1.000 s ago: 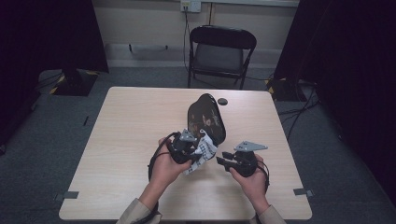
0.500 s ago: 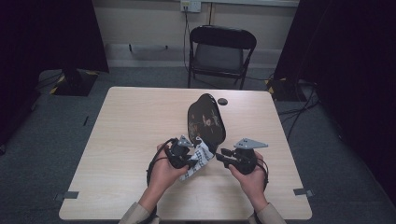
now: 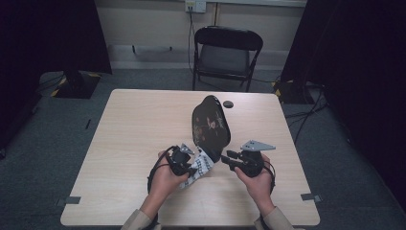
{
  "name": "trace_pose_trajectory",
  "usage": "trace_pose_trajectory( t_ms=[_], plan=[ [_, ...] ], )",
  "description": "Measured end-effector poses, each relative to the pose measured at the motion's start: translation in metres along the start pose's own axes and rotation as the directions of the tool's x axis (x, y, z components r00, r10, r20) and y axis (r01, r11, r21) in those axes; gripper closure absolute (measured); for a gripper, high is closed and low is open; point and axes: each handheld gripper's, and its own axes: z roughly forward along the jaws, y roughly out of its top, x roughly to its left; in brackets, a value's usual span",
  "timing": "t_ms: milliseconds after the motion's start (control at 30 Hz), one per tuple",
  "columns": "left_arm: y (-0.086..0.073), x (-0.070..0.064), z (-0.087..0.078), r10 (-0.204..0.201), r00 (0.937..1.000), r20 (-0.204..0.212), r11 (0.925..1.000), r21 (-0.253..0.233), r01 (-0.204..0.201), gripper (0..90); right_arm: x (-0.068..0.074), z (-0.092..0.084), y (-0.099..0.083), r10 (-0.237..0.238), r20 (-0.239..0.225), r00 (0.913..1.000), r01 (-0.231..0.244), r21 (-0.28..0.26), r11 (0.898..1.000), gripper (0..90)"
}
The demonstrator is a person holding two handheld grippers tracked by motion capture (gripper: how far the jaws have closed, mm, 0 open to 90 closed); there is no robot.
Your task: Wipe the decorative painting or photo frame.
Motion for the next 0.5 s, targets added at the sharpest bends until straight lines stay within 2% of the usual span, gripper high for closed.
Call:
trace_pose_trajectory(
  t_ms=[133, 333, 500],
  plan=[
    [-0.003, 0.002, 0.001, -0.003, 1.0000, 0.005, 1.0000, -0.005, 0.003, 73.0, -0.001, -0.001, -0.001, 0.006, -0.001, 1.0000, -0.006, -0.002, 1.000, 62.7],
    [-0.005, -0.002, 0.000, 0.015, 0.9999, 0.007, 0.9999, 0.002, -0.015, 73.4, -0.001, -0.001, -0.001, 0.000, 0.001, 1.0000, 0.000, -0.002, 1.000, 61.7],
    [-0.008, -0.016, 0.001, 0.053, 0.9967, 0.061, 0.9986, -0.007, -0.053, 73.4, -0.002, -0.001, -0.002, 0.001, 0.005, 1.0000, -0.001, 0.001, 1.000, 61.1]
  ],
)
